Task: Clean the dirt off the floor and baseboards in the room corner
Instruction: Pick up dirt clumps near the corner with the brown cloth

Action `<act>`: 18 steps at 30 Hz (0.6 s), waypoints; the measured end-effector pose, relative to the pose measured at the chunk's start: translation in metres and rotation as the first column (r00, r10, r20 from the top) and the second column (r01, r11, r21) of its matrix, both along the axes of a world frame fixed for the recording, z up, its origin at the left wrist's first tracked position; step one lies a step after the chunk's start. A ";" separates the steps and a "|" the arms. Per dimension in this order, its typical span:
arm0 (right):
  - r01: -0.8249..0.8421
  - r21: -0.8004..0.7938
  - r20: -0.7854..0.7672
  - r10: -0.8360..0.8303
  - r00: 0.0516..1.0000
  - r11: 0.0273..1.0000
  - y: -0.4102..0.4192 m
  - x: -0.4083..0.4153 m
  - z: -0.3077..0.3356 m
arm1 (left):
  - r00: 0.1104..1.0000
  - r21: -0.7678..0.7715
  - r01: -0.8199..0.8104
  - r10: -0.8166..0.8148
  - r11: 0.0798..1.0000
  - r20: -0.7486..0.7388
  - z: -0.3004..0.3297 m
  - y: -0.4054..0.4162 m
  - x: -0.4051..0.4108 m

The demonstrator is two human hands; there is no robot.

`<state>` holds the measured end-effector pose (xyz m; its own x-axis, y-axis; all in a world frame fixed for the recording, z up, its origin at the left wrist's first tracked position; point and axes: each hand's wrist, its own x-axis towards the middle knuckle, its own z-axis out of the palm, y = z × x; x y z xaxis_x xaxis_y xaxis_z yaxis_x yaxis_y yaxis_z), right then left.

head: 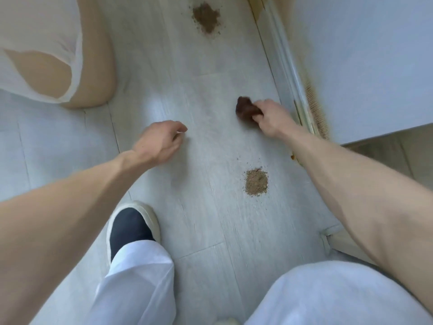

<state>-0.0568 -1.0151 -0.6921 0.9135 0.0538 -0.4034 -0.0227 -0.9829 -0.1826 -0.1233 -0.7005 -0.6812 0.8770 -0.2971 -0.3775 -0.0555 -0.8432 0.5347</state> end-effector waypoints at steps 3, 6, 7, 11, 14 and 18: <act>-0.002 0.062 0.009 0.002 1.000 0.998 0.009 -0.063 -0.011 | 0.994 -0.057 -0.105 0.103 0.993 -0.022 -0.001 -0.002 -0.011; -0.086 0.145 -0.061 0.095 0.994 0.986 -0.004 -0.099 -0.001 | 0.991 -0.118 -0.129 0.125 0.985 -0.044 0.002 -0.009 -0.018; -0.103 0.161 -0.074 0.116 0.991 0.982 -0.008 -0.097 0.006 | 0.989 -0.131 -0.143 0.138 0.981 -0.044 0.003 -0.009 -0.021; -0.074 0.153 0.021 0.071 0.997 0.985 -0.012 -0.038 0.022 | 0.984 -0.165 -0.175 0.174 0.971 -0.018 0.006 -0.011 -0.023; -0.086 0.147 0.070 0.076 0.995 0.985 0.015 -0.002 0.011 | 0.984 -0.165 -0.178 0.179 0.970 -0.011 0.008 -0.009 -0.024; -0.236 0.113 -0.012 0.239 0.971 0.965 0.040 -0.044 -0.011 | 0.991 -0.158 -0.130 0.132 0.979 0.001 0.008 -0.007 -0.028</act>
<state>-0.1009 -0.9754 -0.7027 0.8588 0.3129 -0.4057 0.2026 -0.9347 -0.2920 -0.1508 -0.7075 -0.6736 0.9164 -0.2340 -0.3246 0.0429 -0.7490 0.6612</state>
